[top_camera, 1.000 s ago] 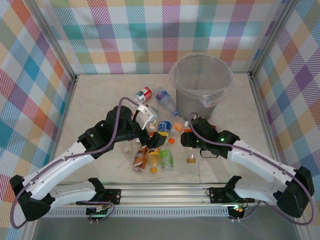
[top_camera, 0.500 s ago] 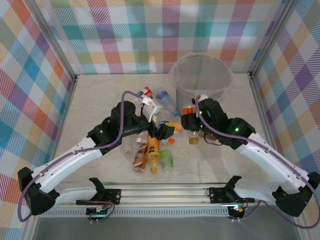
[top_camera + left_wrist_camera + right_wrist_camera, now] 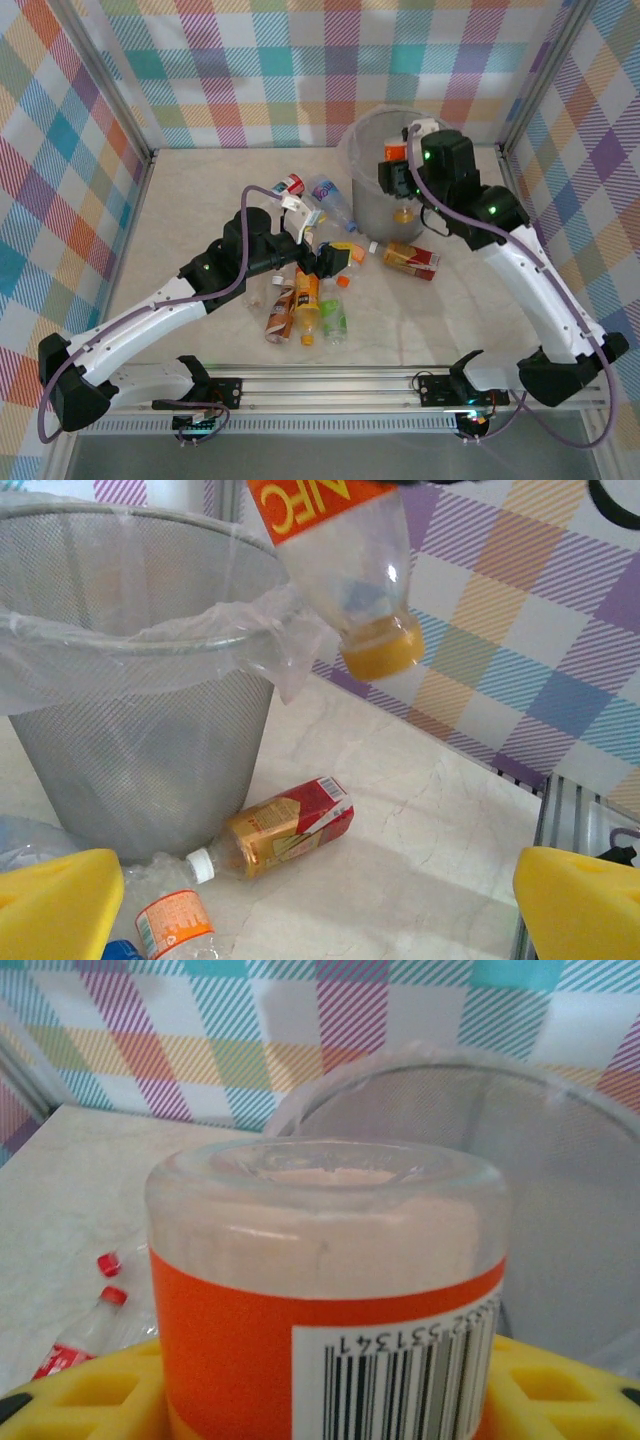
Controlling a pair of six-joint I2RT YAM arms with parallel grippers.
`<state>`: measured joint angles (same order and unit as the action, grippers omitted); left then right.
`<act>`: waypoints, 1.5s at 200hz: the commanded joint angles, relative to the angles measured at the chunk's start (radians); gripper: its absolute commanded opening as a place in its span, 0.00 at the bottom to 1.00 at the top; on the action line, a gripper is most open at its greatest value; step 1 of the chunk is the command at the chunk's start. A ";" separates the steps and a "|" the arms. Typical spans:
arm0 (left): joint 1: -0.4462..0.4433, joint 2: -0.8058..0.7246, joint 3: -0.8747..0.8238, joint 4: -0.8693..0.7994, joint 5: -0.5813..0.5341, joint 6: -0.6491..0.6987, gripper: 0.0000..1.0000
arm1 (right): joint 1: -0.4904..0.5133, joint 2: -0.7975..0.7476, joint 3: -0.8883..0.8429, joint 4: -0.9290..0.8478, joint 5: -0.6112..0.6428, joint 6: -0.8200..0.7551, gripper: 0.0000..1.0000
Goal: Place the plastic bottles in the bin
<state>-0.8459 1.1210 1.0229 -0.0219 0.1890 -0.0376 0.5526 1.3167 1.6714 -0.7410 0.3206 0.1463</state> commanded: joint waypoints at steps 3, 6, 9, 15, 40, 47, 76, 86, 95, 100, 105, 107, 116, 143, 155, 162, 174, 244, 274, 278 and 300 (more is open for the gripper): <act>0.005 -0.030 -0.012 0.037 -0.032 -0.019 1.00 | -0.070 0.052 0.079 0.035 -0.076 -0.049 0.57; 0.005 -0.031 -0.013 0.037 -0.035 -0.018 1.00 | -0.077 0.060 0.087 0.037 -0.080 -0.050 0.57; 0.005 -0.032 -0.015 0.037 -0.037 -0.018 1.00 | -0.084 0.068 0.098 0.039 -0.088 -0.052 0.57; 0.004 -0.034 -0.015 0.038 -0.040 -0.016 1.00 | -0.098 0.083 0.118 0.039 -0.097 -0.054 0.57; 0.007 -0.036 -0.023 0.034 -0.041 0.000 1.00 | -0.147 0.148 0.193 0.041 -0.127 -0.062 0.57; 0.006 -0.035 -0.025 0.037 -0.042 0.001 1.00 | -0.161 0.165 0.209 0.043 -0.133 -0.063 0.57; 0.008 -0.030 -0.024 0.024 -0.022 0.025 1.00 | -0.216 0.238 0.263 0.054 -0.166 -0.062 0.57; 0.008 -0.023 -0.019 0.010 -0.013 0.037 1.00 | -0.233 0.269 0.286 0.053 -0.181 -0.062 0.57; 0.007 -0.014 -0.018 0.001 -0.011 0.038 1.00 | -0.247 0.299 0.309 0.049 -0.194 -0.060 0.57; 0.008 -0.011 -0.018 -0.001 -0.010 0.040 1.00 | -0.255 0.317 0.319 0.046 -0.202 -0.061 0.57; 0.008 -0.008 -0.018 -0.001 -0.008 0.041 1.00 | -0.262 0.331 0.331 0.045 -0.209 -0.065 0.57; 0.008 -0.008 -0.017 -0.003 -0.008 0.042 1.00 | -0.264 0.338 0.335 0.044 -0.211 -0.066 0.57; 0.008 -0.007 -0.017 -0.003 -0.005 0.042 1.00 | -0.275 0.364 0.354 0.038 -0.218 -0.072 0.57; 0.008 -0.005 -0.018 -0.011 0.001 0.058 1.00 | -0.303 0.451 0.420 0.000 -0.250 -0.103 0.56; 0.008 -0.002 -0.017 -0.013 0.005 0.063 1.00 | -0.311 0.482 0.441 -0.012 -0.248 -0.111 0.56; 0.008 0.002 -0.017 -0.016 0.007 0.065 1.00 | -0.317 0.494 0.440 -0.011 -0.249 -0.115 0.56; 0.008 0.006 -0.015 -0.017 0.011 0.065 1.00 | -0.328 0.513 0.438 -0.014 -0.253 -0.115 0.56; 0.008 0.032 -0.001 -0.039 0.014 0.080 1.00 | -0.372 0.643 0.469 -0.080 -0.217 -0.167 0.55; 0.008 0.037 0.000 -0.046 0.017 0.085 1.00 | -0.373 0.675 0.455 -0.098 -0.195 -0.206 0.55; 0.008 0.038 0.001 -0.047 0.017 0.085 1.00 | -0.373 0.676 0.449 -0.100 -0.190 -0.214 0.55; 0.008 0.037 0.001 -0.050 0.016 0.090 1.00 | -0.372 0.669 0.412 -0.101 -0.171 -0.237 0.55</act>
<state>-0.8455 1.1530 1.0153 -0.0536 0.1932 0.0303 0.1822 1.9938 2.1040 -0.8276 0.1234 -0.0383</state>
